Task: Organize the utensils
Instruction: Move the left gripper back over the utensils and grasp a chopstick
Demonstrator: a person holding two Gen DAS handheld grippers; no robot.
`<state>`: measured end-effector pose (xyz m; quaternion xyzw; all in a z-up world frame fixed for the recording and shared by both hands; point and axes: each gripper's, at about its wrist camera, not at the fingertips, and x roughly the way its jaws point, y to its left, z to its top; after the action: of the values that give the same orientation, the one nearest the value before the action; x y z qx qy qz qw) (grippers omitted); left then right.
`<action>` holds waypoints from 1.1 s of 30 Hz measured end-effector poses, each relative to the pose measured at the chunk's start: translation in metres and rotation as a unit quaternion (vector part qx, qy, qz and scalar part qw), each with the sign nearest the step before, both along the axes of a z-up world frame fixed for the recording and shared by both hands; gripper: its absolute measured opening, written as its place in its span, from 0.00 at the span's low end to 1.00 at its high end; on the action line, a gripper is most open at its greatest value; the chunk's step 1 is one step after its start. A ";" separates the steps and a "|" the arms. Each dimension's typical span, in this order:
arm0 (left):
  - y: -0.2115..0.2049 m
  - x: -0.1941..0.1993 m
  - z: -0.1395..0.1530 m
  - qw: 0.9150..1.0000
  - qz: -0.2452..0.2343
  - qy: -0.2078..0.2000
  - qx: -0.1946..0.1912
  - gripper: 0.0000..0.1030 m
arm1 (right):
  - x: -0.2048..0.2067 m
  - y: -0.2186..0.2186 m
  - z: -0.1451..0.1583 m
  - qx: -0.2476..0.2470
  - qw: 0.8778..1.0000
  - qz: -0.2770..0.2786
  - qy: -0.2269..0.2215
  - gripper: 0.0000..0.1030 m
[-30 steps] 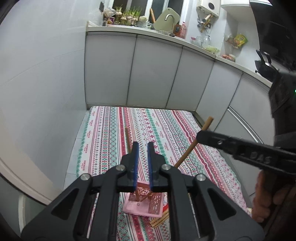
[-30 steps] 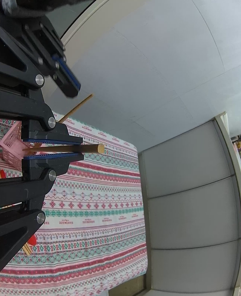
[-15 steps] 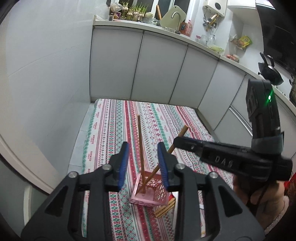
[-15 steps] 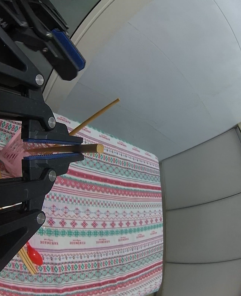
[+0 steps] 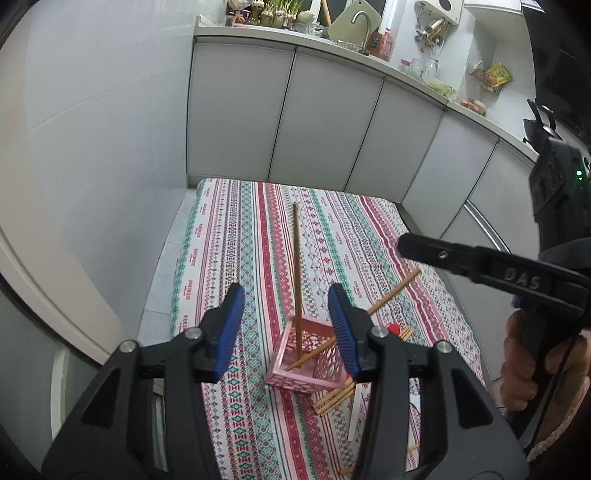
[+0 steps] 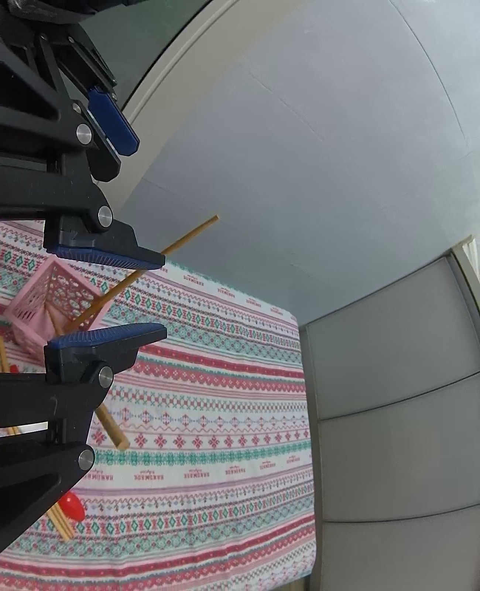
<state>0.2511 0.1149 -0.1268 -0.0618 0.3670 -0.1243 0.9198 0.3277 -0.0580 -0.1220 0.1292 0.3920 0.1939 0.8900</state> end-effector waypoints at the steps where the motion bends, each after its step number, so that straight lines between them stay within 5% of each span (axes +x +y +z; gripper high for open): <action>1: -0.001 0.000 0.000 1.000 -0.001 0.002 0.002 0.54 | -0.002 -0.002 0.001 -0.004 1.000 0.000 0.000 0.34; 13: -0.019 -0.024 -0.016 0.997 -0.037 0.036 0.049 0.74 | -0.048 -0.062 -0.006 -0.060 0.997 -0.027 0.040 0.53; 21: -0.057 -0.050 -0.028 0.990 -0.103 0.046 0.082 0.78 | -0.070 -0.114 -0.027 -0.069 0.992 -0.064 0.087 0.63; 28: -0.118 -0.079 -0.051 0.966 -0.210 0.054 0.139 0.78 | -0.093 -0.144 -0.039 -0.080 0.988 -0.074 0.114 0.70; 33: -0.152 -0.088 -0.074 0.949 -0.267 0.082 0.146 0.78 | -0.113 -0.167 -0.048 -0.094 0.984 -0.084 0.127 0.70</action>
<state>0.1626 -0.0369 -0.2011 0.1636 0.4588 -0.3046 0.8185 0.2152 -0.2250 -0.1698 0.1014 0.5060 0.0626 0.8543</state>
